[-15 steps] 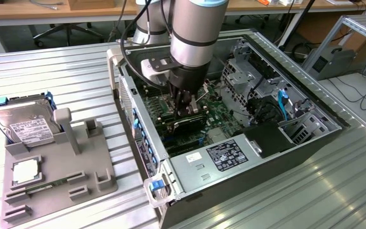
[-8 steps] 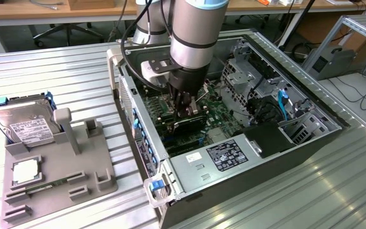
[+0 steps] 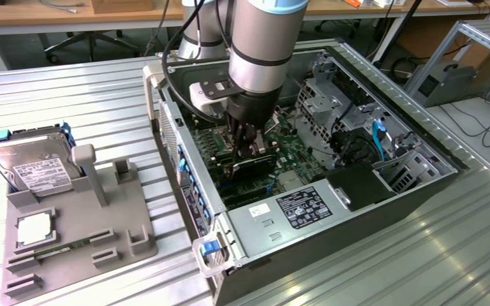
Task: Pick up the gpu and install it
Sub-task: 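Press down on the gpu until it lock into place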
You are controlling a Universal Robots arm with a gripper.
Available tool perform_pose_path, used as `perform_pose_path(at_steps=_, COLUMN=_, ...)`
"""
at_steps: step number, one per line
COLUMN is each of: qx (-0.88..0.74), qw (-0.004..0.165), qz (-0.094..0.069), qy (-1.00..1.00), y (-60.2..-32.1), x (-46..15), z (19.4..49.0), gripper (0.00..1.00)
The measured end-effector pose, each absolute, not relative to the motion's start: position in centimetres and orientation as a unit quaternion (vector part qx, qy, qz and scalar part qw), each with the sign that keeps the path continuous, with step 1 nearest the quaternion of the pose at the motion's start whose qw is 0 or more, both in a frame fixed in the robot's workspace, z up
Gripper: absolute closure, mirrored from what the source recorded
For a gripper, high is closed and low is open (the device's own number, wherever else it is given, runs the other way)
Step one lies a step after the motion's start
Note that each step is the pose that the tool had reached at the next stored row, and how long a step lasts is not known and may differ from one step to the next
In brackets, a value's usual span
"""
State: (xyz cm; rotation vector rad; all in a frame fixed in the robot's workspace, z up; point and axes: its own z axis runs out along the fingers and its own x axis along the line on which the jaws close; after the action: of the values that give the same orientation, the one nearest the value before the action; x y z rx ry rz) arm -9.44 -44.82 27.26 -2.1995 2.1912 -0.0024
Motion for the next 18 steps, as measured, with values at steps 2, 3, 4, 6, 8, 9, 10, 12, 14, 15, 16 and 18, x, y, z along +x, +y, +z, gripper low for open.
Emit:
perform_pose_path(at_steps=2, qx=-0.708, qw=0.018, qz=-0.001, qy=0.706, y=-44.81, x=-9.44, z=27.26, gripper=0.89)
perform_pose_path(at_steps=3, qx=-0.708, qw=0.018, qz=-0.001, qy=0.706, y=-44.8, x=-9.44, z=27.3, gripper=0.89)
perform_pose_path(at_steps=4, qx=-0.708, qw=0.018, qz=-0.001, qy=0.706, y=-44.79, x=-9.44, z=27.35, gripper=0.89)
perform_pose_path(at_steps=6, qx=-0.708, qw=0.018, qz=-0.001, qy=0.706, y=-44.78, x=-9.44, z=27.52, gripper=0.89)
perform_pose_path(at_steps=8, qx=-0.708, qw=0.018, qz=-0.001, qy=0.706, y=-44.77, x=-9.43, z=27.61, gripper=0.89)
perform_pose_path(at_steps=9, qx=-0.708, qw=0.018, qz=-0.001, qy=0.706, y=-44.81, x=-9.38, z=27.64, gripper=0.89)
perform_pose_path(at_steps=10, qx=-0.708, qw=0.018, qz=-0.001, qy=0.706, y=-44.88, x=-9.33, z=27.64, gripper=0.89)
perform_pose_path(at_steps=12, qx=-0.708, qw=0.018, qz=-0.001, qy=0.706, y=-44.93, x=-9.32, z=27.63, gripper=0.89)
perform_pose_path(at_steps=14, qx=-0.708, qw=0.019, qz=-0.001, qy=0.706, y=-44.94, x=-9.31, z=27.58, gripper=0.89)
perform_pose_path(at_steps=15, qx=-0.708, qw=0.019, qz=0.0, qy=0.706, y=-44.96, x=-9.32, z=27.49, gripper=0.89)
perform_pose_path(at_steps=16, qx=-0.708, qw=0.019, qz=0.0, qy=0.706, y=-44.97, x=-9.32, z=27.43, gripper=0.89)
perform_pose_path(at_steps=18, qx=-0.708, qw=0.019, qz=0.0, qy=0.706, y=-44.97, x=-9.32, z=27.35, gripper=0.89)
